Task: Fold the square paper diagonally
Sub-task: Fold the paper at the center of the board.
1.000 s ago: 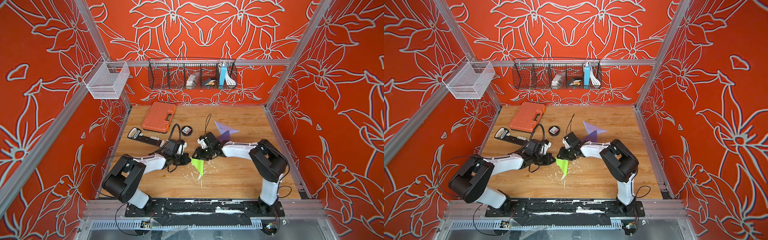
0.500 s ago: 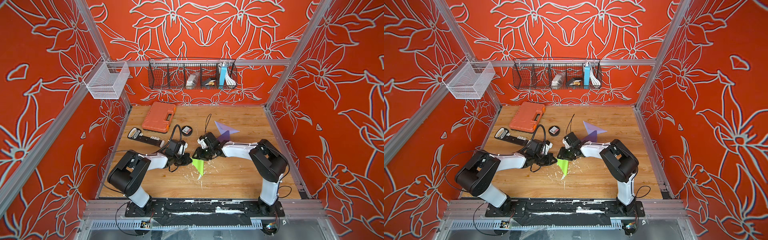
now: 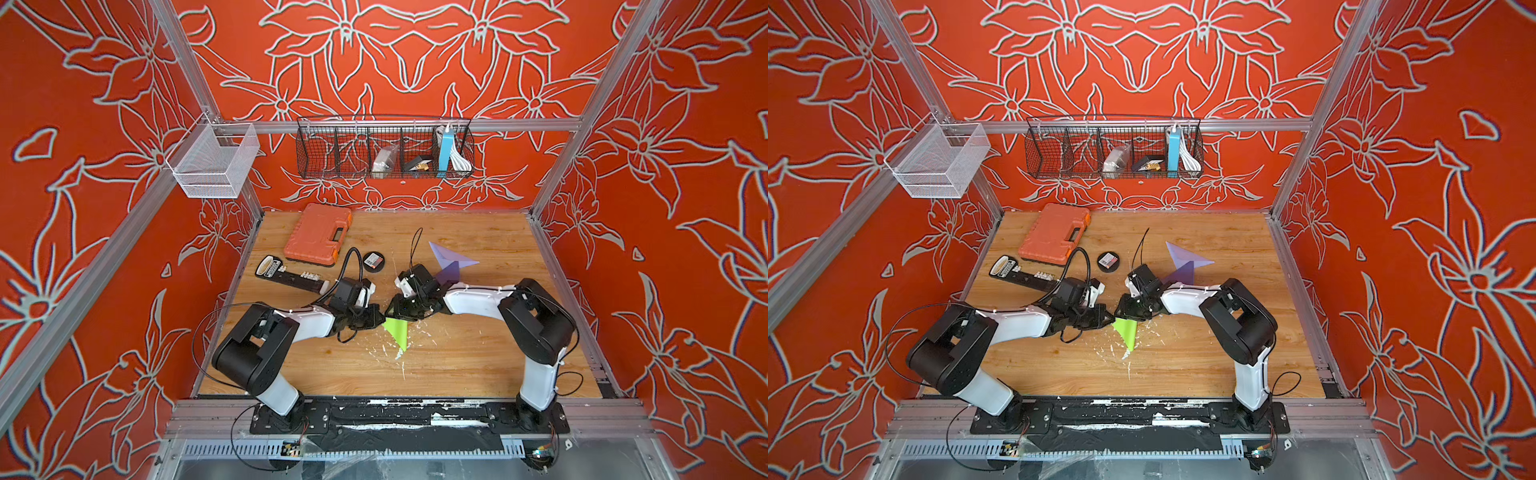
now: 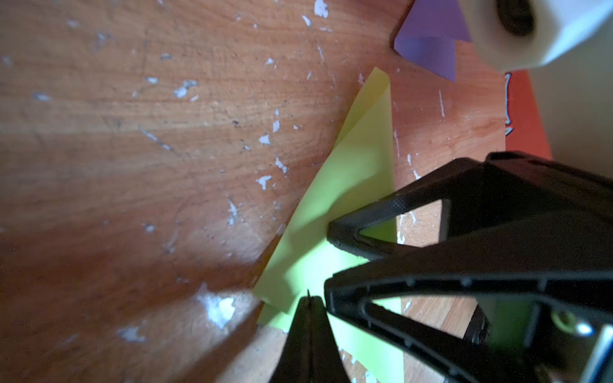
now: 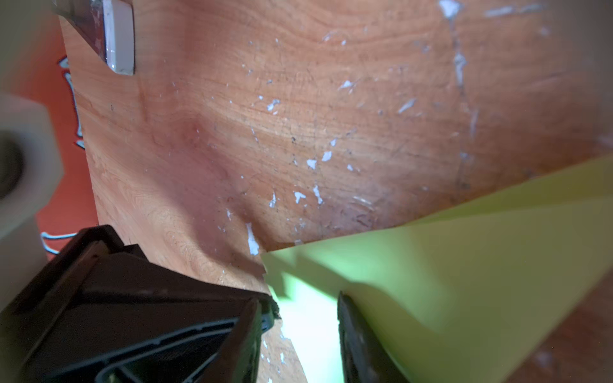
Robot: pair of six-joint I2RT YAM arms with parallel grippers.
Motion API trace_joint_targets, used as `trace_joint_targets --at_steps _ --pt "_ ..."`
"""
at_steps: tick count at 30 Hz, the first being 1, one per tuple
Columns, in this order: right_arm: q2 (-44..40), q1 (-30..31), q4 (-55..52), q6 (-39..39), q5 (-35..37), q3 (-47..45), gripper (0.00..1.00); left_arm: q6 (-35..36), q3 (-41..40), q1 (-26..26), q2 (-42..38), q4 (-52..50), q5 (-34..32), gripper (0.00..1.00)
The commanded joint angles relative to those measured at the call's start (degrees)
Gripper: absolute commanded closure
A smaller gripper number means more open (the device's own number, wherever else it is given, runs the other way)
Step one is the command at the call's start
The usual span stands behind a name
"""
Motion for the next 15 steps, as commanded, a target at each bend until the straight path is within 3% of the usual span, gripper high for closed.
trace_joint_targets --at_steps 1,15 --pt "2.25 0.62 -4.81 0.39 2.21 -1.16 0.59 -0.58 1.29 0.19 1.93 1.17 1.16 0.94" --pt "-0.7 0.56 -8.55 -2.18 2.19 0.03 0.61 -0.39 2.47 0.19 5.18 -1.13 0.54 0.96"
